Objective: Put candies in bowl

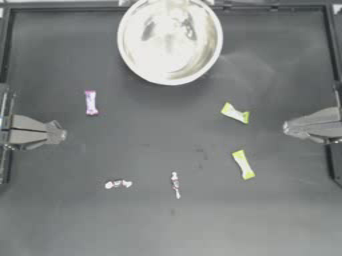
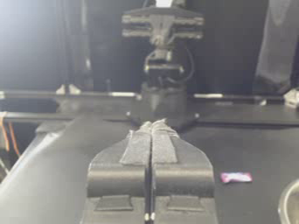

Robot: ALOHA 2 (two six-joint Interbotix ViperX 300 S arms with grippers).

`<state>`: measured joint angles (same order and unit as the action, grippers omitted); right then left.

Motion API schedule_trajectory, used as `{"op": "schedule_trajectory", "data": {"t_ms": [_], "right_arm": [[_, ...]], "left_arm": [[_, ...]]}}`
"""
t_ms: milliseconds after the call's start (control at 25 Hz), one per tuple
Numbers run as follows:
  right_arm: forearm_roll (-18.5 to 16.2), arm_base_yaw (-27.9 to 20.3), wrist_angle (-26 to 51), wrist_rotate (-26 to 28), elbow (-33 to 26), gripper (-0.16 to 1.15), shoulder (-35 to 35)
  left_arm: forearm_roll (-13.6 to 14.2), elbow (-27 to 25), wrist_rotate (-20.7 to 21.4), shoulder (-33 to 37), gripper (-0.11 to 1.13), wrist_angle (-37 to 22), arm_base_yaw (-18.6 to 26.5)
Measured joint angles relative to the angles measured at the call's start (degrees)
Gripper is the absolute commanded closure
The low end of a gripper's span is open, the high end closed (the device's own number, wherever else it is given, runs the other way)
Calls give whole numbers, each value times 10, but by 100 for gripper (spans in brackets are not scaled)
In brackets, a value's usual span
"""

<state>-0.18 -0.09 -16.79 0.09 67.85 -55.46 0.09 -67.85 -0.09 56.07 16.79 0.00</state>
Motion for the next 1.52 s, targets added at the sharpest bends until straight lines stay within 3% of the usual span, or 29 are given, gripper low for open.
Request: {"op": "schedule_trajectory", "data": {"t_ms": [120,280,360,400,520,600,720,800,1040,1120,1360,1520], "right_arm": [[2,8,-6,6,-4,91,1],[-1,13,-12,10,-4,83,11],[-4,14,-13,11,-5,72,17],[-6,14,-13,10,-4,63,18],[-16,14,-13,10,-5,30,19],[-18,14,-13,10,-4,12,19],[-17,13,-13,11,-5,-5,19],[-11,14,-12,11,-4,-3,19],[9,14,5,13,-4,-3,19],[14,13,14,13,-4,-3,18],[26,-1,44,13,-5,-3,18],[36,-7,55,13,-4,-3,18]], "left_arm": [[0,2,4,0,95,-6,-1],[0,13,5,-5,92,-22,-1],[0,19,4,-10,81,-25,0],[0,23,4,-11,69,-29,1],[-3,32,0,-16,14,-50,4],[-14,37,-6,-20,-9,-69,9],[-63,52,-13,-32,4,-113,29],[-91,60,-13,-42,9,-144,51],[-180,87,-25,-54,7,-250,156],[-198,96,-33,-55,7,-294,198],[-192,138,-78,-98,7,-419,290],[-125,173,-134,-150,7,-480,316]]}}
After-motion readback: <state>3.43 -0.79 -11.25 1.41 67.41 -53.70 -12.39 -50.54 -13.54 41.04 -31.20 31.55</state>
